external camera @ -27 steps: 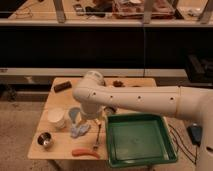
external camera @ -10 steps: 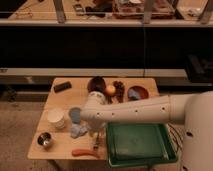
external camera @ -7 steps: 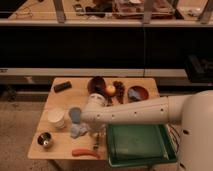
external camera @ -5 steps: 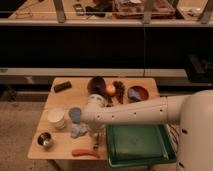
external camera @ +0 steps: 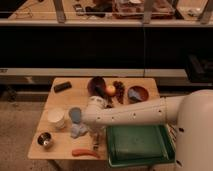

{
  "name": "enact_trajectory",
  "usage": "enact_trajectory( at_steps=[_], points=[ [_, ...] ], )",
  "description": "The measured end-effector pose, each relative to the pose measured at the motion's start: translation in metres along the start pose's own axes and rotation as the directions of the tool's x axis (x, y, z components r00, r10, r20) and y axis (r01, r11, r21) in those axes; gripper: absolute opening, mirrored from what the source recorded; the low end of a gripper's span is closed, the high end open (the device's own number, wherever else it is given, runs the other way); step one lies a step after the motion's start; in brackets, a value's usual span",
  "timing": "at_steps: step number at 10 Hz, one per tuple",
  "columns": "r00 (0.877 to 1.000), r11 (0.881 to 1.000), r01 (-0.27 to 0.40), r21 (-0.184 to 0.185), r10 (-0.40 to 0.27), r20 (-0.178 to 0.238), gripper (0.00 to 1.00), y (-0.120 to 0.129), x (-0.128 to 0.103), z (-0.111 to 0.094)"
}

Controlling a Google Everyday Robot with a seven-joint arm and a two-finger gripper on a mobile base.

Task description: Place fork in paper cup

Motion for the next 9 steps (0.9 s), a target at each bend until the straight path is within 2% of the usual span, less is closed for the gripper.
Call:
enact_trajectory(
  at_steps=[7,9],
  points=[
    [0.999,0.999,-0.032,0.017,0.032,0.009,0.44,0.001,0.010,0.012],
    [0.999,0.999,-0.038,0.020,0.037,0.022,0.27,0.000,0.012,0.016]
  ],
)
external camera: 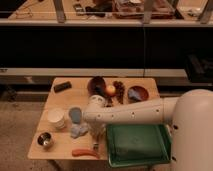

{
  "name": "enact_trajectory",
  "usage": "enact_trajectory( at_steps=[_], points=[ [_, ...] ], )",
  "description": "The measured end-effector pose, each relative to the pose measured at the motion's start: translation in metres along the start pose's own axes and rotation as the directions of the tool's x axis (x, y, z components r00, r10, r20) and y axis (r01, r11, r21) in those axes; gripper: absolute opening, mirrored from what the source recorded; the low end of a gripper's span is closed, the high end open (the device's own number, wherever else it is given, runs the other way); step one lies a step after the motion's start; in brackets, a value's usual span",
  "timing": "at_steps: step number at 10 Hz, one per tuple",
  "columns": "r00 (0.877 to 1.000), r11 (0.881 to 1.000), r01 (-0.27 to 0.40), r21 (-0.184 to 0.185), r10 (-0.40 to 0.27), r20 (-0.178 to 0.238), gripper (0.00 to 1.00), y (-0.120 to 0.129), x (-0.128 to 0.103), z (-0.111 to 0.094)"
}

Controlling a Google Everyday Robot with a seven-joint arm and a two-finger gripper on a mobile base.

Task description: Place fork in paper cup

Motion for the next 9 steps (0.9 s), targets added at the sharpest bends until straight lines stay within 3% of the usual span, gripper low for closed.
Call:
enact_trajectory(
  at_steps=[2,3,6,9],
  points=[
    [0.999,0.998,-0.015,0.064,0.012,0.039,0.05,0.000,0.000,0.003],
    [0.999,0.997,-0.010,0.070,0.007,0.047,0.01,-0.003,0.000,0.003],
    [0.998,0.996,0.011,0.086,-0.016,0.060,0.00,-0.009,0.001,-0.004],
    [0.998,0.992,0.061,0.113,-0.062,0.009,0.00,-0.020,0.012,-0.048]
  ],
)
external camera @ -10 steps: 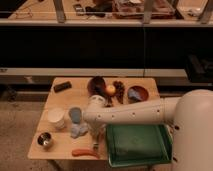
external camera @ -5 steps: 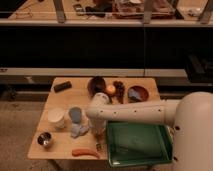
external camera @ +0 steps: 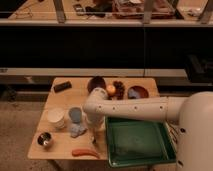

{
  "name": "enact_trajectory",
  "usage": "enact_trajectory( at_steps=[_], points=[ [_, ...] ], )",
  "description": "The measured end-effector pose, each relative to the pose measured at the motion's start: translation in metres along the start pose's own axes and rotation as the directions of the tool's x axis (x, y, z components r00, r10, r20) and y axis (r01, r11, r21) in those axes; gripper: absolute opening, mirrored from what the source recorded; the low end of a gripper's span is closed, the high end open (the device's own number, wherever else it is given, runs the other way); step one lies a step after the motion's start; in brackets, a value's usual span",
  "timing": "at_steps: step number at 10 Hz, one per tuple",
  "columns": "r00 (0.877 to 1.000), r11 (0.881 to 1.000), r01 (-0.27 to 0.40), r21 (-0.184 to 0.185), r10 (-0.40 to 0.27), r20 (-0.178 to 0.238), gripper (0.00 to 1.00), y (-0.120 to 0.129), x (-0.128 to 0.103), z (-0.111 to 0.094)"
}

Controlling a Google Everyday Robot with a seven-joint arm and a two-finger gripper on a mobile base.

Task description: Place fork in paper cup

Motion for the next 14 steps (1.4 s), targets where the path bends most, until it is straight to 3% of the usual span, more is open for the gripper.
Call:
enact_trajectory(
  at_steps=[3,5,7,9,11,12,14],
  points=[
    [0.994,0.997,0.069,0.015,-0.068,-0.082,0.00,-0.015,0.014,-0.070],
    [0.988,0.990,0.138,0.042,-0.134,-0.076,0.00,-0.026,0.022,-0.095],
    [0.974,0.973,0.218,0.075,-0.212,-0.076,0.00,-0.039,0.027,-0.100],
    [0.945,0.944,0.317,0.089,-0.308,-0.107,0.00,-0.066,0.033,-0.092],
    [0.919,0.921,0.385,0.060,-0.377,-0.112,0.00,-0.080,0.033,-0.089],
    [0.912,0.915,0.400,0.050,-0.392,-0.120,0.00,-0.081,0.032,-0.090],
    [0.910,0.914,0.401,0.065,-0.389,-0.144,0.00,-0.083,0.026,-0.091]
  ],
)
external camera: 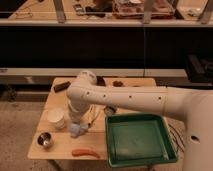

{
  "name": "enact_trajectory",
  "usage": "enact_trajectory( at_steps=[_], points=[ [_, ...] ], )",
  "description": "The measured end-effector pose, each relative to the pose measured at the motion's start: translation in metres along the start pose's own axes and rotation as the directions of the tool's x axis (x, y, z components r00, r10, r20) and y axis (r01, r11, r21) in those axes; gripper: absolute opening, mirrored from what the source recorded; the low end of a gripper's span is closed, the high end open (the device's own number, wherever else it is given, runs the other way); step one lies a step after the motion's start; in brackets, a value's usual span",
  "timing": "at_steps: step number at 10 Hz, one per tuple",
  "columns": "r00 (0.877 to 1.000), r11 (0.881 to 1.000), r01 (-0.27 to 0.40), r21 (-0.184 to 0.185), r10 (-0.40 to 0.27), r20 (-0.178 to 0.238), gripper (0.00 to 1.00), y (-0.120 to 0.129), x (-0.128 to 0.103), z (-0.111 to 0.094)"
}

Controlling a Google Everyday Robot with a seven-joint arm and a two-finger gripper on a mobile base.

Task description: Place fork in paper cup

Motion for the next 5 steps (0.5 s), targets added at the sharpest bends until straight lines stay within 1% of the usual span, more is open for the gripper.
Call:
enact_trajectory(
  at_steps=[1,3,4,5],
  points=[
    [1.000,1.000,0.000,0.006,0.000,-0.025,0.00,0.000,-0.001,-0.001],
    [1.000,0.999,0.007,0.034,-0.007,-0.010,0.00,-0.002,0.001,-0.005],
    [0.999,0.998,0.014,0.056,-0.012,-0.035,0.00,-0.003,0.002,-0.012],
    [0.998,0.998,0.017,0.068,-0.013,-0.067,0.00,-0.003,0.003,-0.018]
  ],
)
